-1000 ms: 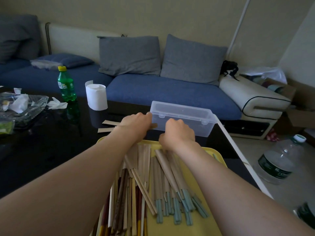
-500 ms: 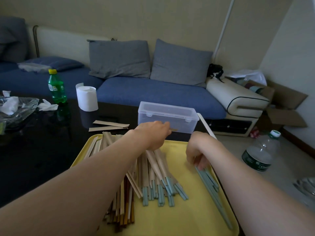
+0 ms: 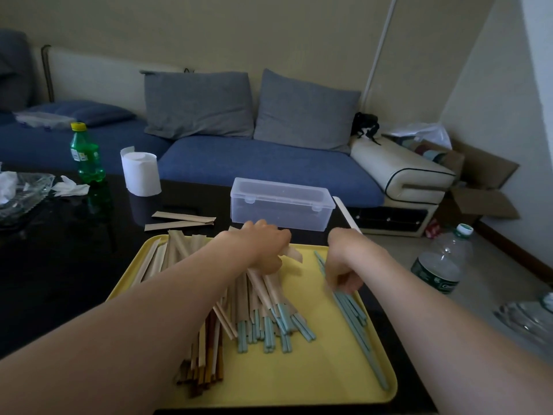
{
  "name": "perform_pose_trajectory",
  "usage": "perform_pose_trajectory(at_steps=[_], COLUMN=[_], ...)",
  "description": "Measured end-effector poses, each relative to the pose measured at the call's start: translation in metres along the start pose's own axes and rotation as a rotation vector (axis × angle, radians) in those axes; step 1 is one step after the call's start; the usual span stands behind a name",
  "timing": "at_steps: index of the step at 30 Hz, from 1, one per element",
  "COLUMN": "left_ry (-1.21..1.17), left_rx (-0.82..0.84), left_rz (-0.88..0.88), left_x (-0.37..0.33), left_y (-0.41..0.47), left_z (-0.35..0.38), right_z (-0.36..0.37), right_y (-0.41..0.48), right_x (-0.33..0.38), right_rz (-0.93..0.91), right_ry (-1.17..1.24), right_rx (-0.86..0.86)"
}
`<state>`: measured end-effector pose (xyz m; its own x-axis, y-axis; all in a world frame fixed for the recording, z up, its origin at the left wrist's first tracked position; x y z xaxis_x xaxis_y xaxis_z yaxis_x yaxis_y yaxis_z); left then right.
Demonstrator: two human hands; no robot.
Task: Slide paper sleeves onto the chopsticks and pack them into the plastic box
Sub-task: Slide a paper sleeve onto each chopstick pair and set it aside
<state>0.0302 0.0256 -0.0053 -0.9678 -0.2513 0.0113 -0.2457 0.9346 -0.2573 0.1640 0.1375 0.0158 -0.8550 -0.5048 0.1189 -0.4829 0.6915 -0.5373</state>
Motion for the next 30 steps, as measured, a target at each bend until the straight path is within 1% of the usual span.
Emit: perform_pose_trajectory(at_steps=[3,4,6,9,14,18,20,22,24,25,27,30], left_ry=[-0.018,-0.021,-0.032,-0.079,-0.066,-0.044,-0.047,-0.054,-0.07,-0.087,-0.12,-0.163], left_rx=[0.054,0.064,0.081,0.099,0.065,0.032,0.03,0.02,-0.004,-0.009,-0.012,0.004], left_rz=[0.003,0.002,0.005,0.004,0.008,-0.039,-0.065,-0.079,-0.085,-0.09,-0.096,-0.094], left_x=[-0.003,-0.004,-0.005,-0.003,-0.001,0.016,0.022,0.024,0.023,0.024,0.025,0.026], left_y=[-0.002,-0.003,-0.003,0.002,0.005,0.005,0.003,0.0,-0.003,-0.003,-0.004,-0.005], left_z=[-0.002,-0.003,-0.002,0.001,0.003,0.011,0.011,0.009,0.006,0.005,0.005,0.004], right_z=[0.012,0.014,0.017,0.02,0.021,0.019,0.011,0.007,0.007,0.008,0.009,0.006], right_y=[0.003,0.004,0.007,0.003,-0.015,-0.023,-0.02,-0.019,-0.02,-0.021,-0.019,-0.014], right_x=[-0.01,-0.009,-0.006,0.0,0.01,0.013,0.012,0.013,0.015,0.016,0.016,0.014], right_rz=[0.179,0.201,0.189,0.128,0.014,-0.055,-0.171,-0.323,-0.446,-0.481,-0.506,-0.518], right_ry=[-0.023,-0.023,-0.013,-0.012,-0.08,-0.055,-0.04,0.061,0.214,0.254,0.229,0.12], right_rx=[0.263,0.316,0.335,0.297,0.106,0.052,-0.058,-0.129,-0.083,-0.046,-0.019,-0.102])
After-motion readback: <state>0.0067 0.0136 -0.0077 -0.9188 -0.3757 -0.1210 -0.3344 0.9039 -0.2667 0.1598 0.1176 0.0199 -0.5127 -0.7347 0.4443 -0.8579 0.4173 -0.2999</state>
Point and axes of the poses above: each hand's wrist, its own y-axis towards the middle knuckle, its own z-axis out of the palm, x = y × z, the point moved 3 cm from there along y, towards the middle knuckle, and after that the axes turned 10 degrees about x, right-handed, at the moved point
